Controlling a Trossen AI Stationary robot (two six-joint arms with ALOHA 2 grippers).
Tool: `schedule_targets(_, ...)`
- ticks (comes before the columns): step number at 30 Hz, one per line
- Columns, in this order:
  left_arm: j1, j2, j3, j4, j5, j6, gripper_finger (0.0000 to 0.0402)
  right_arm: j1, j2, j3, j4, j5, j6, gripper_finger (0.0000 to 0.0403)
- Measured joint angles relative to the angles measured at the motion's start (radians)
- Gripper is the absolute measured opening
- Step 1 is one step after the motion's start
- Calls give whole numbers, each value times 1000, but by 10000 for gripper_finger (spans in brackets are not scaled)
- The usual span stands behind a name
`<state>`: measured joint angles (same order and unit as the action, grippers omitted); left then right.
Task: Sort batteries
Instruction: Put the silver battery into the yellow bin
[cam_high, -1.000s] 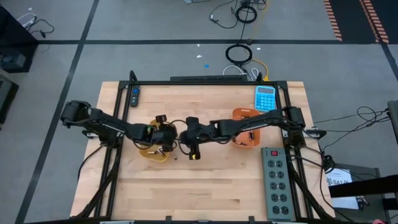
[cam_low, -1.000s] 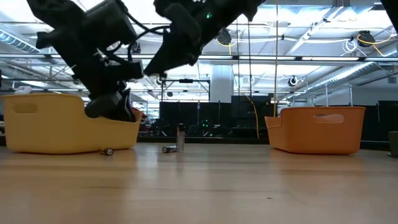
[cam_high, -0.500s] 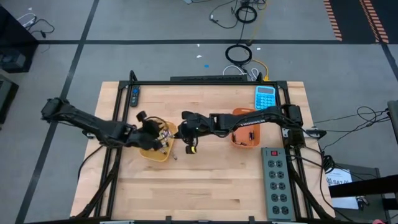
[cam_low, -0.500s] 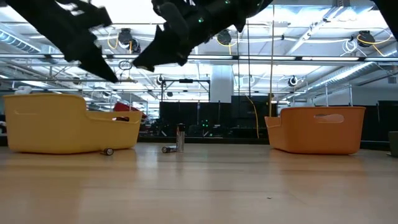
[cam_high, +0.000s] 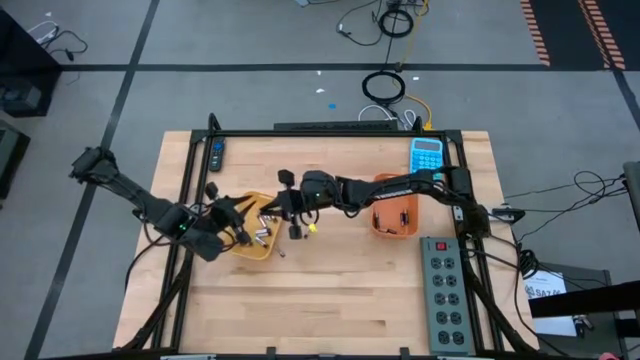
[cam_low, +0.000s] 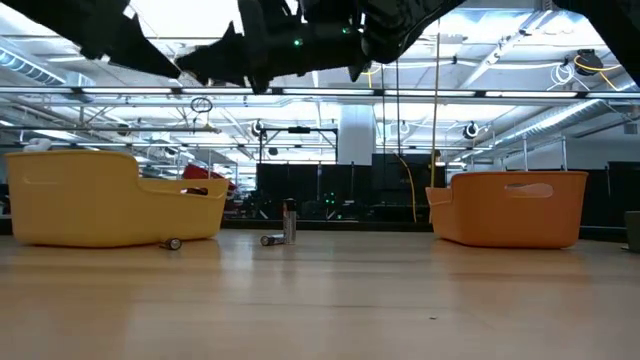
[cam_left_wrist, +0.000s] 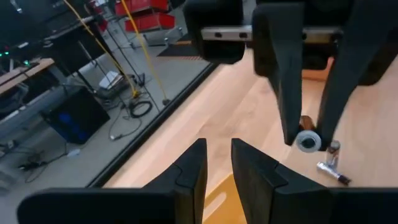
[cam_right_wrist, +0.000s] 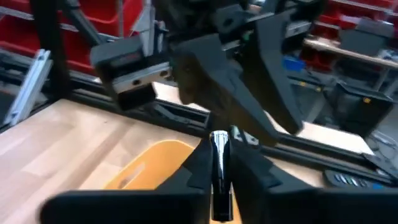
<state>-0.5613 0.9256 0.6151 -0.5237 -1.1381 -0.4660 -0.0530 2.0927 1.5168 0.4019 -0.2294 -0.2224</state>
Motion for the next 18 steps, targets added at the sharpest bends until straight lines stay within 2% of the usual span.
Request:
schedule_targets(3,-17,-10,0,13,-1,2,83,-4,1,14,-46,-8,3,100)
schedule_targets(7,-23,-20,1,53,-5,58,83,-17,2,14,-36,49,44,187)
schedule_targets(10,-23,-22,1,76,20,97,83,-22,-8,16,-65,55,79,221)
schedule_targets(12,-23,-23,2,78,106,110,83,-18,-44,16,-218,47,86,227)
schedule_targets(16,-16,-20,2,66,363,114,83,10,-127,17,-560,50,66,218)
schedule_targets(18,-6,-14,2,68,453,134,83,29,-138,17,-685,85,66,211)
